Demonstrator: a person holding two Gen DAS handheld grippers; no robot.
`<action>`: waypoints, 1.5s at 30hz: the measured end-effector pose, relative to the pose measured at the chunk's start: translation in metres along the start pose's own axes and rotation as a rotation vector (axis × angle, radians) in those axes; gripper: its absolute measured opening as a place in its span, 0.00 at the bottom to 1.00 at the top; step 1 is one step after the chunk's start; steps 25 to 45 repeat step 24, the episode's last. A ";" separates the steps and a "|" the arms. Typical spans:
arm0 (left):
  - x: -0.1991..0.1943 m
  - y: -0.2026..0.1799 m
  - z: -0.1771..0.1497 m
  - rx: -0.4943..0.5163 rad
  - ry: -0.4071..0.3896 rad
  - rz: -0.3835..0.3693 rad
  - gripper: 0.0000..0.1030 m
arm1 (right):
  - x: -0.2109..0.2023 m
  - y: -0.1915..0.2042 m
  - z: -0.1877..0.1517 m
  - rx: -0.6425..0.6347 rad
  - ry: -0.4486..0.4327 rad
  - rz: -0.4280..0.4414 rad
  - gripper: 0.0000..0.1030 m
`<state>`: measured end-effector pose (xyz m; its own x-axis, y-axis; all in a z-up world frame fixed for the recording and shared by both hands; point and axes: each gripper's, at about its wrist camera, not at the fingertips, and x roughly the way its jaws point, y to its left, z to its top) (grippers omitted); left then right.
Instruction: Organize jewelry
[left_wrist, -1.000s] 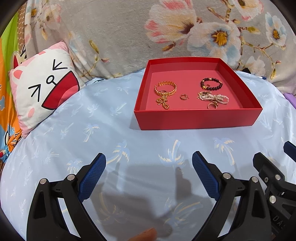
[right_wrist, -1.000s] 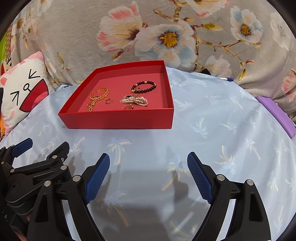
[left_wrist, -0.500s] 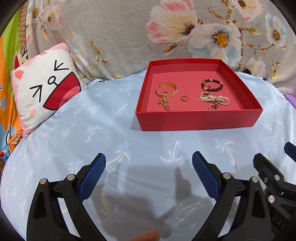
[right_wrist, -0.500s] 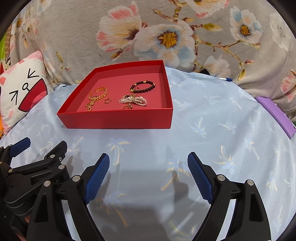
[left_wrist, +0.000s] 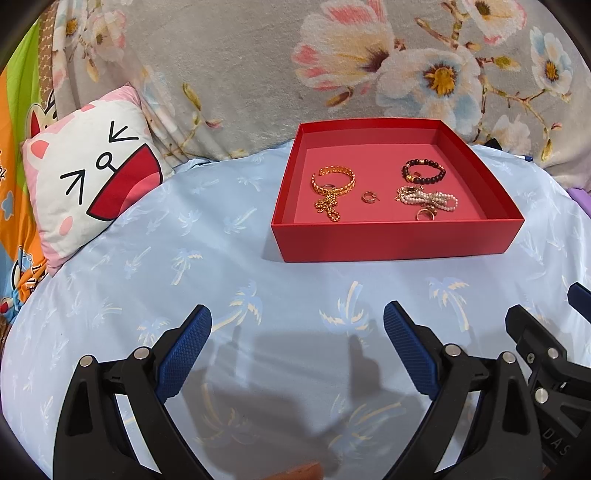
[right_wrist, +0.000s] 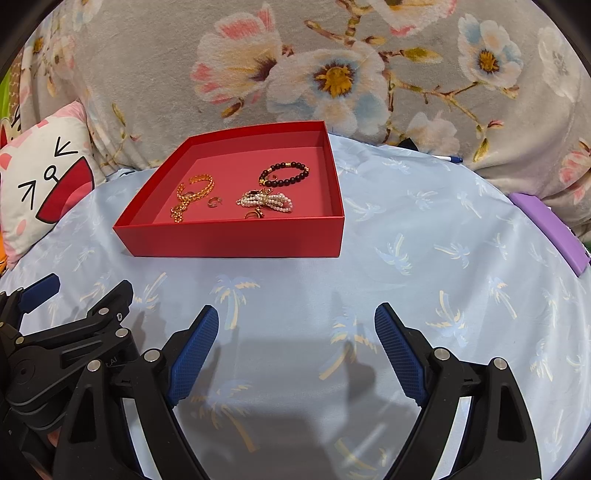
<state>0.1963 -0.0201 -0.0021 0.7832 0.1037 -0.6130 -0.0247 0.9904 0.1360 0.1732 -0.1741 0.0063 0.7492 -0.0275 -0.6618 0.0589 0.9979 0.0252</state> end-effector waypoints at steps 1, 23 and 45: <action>0.000 0.000 0.000 0.001 -0.002 0.002 0.89 | 0.000 0.000 0.000 0.000 0.000 0.000 0.82; -0.005 -0.003 0.001 0.001 -0.024 0.022 0.89 | 0.000 -0.004 0.001 -0.002 -0.004 -0.007 0.83; -0.005 -0.002 0.001 -0.001 -0.027 0.021 0.89 | 0.000 -0.006 0.002 -0.002 -0.006 -0.005 0.83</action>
